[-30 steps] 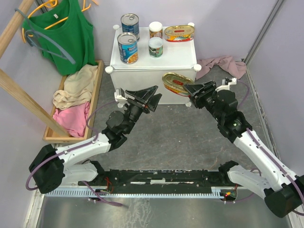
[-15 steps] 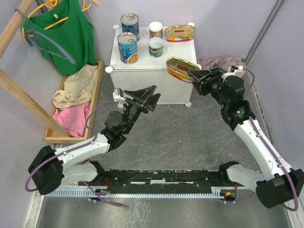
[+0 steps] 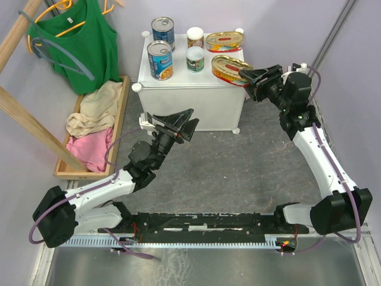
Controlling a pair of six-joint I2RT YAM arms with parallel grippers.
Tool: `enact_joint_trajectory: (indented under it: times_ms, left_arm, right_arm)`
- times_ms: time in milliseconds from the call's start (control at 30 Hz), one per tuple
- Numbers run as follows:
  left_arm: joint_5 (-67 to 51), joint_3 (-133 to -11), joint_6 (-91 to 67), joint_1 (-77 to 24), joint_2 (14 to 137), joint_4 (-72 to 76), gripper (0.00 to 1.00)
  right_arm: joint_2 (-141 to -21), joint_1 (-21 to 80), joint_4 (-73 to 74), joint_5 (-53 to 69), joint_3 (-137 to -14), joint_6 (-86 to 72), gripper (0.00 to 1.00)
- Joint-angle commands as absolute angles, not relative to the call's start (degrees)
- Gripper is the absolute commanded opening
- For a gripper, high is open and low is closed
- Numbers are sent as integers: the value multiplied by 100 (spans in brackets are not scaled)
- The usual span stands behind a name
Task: Place and organize the canned foods onto the counter
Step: Place the canned food on the counter.
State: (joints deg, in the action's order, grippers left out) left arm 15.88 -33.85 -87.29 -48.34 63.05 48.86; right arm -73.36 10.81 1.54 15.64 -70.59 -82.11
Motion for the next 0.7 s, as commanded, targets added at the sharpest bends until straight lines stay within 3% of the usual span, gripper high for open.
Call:
enact_joint_trajectory:
  times_ms: [0,667]
  left_arm:
    - [1495,-3299,-8466,-4791,6179,4964,82]
    - [1412,-3208,-8457,-4685,6203,4949,81]
  right_arm:
    - [-7437,965,-232,2060,-7711,-8168,1]
    - [-8820,468,588,3259,-9166,-7449,1]
